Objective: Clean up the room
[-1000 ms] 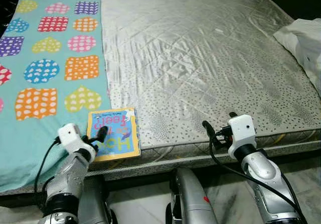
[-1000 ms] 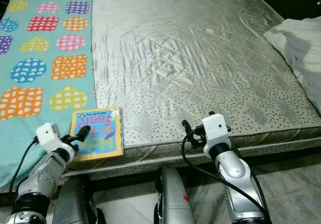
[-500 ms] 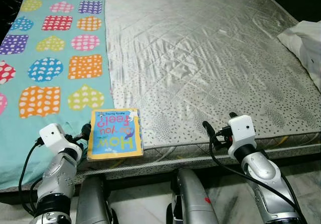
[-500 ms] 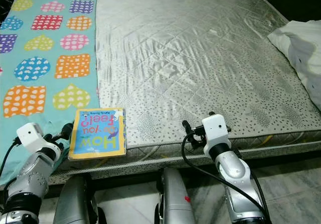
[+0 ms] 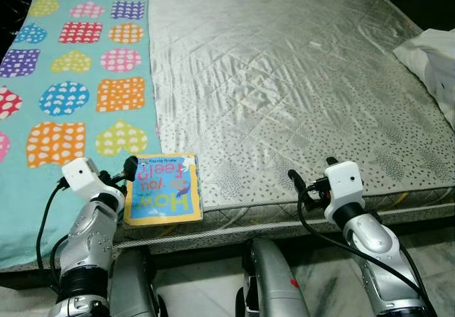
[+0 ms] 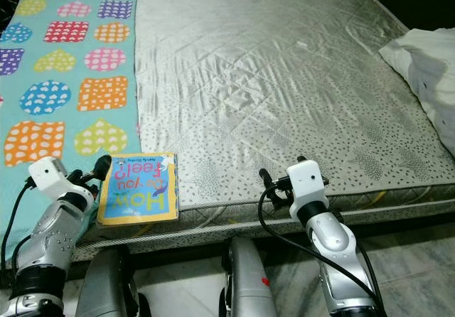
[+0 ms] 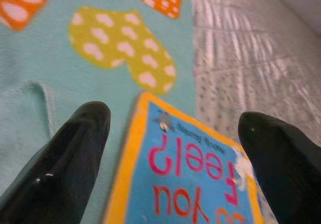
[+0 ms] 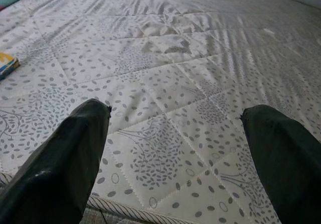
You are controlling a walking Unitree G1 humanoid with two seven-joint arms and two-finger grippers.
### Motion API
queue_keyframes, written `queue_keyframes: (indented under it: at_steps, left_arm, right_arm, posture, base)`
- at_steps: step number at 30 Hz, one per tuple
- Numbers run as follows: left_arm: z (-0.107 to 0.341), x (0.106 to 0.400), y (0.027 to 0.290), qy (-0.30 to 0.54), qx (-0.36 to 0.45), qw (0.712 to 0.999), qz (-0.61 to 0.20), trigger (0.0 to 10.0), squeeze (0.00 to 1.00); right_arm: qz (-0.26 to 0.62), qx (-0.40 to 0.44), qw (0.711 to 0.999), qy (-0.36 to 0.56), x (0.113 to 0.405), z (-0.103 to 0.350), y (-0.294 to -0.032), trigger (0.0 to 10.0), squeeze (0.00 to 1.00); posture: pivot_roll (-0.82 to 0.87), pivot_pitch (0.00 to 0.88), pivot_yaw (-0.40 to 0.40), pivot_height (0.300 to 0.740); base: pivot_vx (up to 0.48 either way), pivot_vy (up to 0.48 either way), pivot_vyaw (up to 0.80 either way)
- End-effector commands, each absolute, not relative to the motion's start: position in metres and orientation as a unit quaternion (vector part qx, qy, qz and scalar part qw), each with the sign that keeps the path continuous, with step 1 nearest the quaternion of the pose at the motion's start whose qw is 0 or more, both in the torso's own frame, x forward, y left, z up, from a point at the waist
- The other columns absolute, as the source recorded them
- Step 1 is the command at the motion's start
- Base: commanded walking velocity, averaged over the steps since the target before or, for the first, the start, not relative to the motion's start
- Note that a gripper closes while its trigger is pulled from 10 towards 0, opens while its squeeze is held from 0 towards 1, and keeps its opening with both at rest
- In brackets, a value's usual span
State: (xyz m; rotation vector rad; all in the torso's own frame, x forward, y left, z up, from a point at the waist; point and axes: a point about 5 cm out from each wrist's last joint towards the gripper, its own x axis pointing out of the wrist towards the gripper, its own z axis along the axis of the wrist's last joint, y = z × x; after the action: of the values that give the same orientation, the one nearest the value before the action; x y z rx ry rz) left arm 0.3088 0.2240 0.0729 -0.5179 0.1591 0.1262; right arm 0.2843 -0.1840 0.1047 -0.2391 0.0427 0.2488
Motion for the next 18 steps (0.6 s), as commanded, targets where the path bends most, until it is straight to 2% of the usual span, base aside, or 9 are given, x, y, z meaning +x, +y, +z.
queue_keyframes:
  at_steps: [1, 6, 13, 18]
  left_arm:
    - [0.065, 0.305, 0.224, 0.095, -0.256, 0.960, 0.064, 10.0, 0.00]
    - [0.043, 0.304, 0.228, 0.153, -0.253, 0.953, 0.060, 10.0, 0.00]
    - [0.036, 0.307, 0.226, 0.180, -0.258, 0.948, 0.052, 10.0, 0.00]
    - [0.032, 0.313, 0.215, 0.207, -0.260, 0.943, 0.015, 10.0, 0.00]
  right_arm:
    - [0.118, -0.119, 0.986, 0.023, 0.284, 0.104, -0.188, 10.0, 0.00]
    - [0.120, -0.118, 0.986, 0.020, 0.286, 0.105, -0.185, 10.0, 0.00]
    - [0.113, -0.122, 0.986, 0.020, 0.283, 0.107, -0.190, 10.0, 0.00]
    - [0.113, -0.124, 0.986, 0.017, 0.284, 0.108, -0.189, 10.0, 0.00]
  posture:
    - [-0.17, 0.141, -0.090, 0.563]
    - [-0.18, 0.136, -0.088, 0.563]
    - [-0.20, 0.136, -0.082, 0.563]
    - [-0.21, 0.134, -0.084, 0.563]
  base:
    - [0.000, 0.000, 0.00]
    - [0.000, 0.000, 0.00]
    - [0.000, 0.000, 0.00]
    - [0.000, 0.000, 0.00]
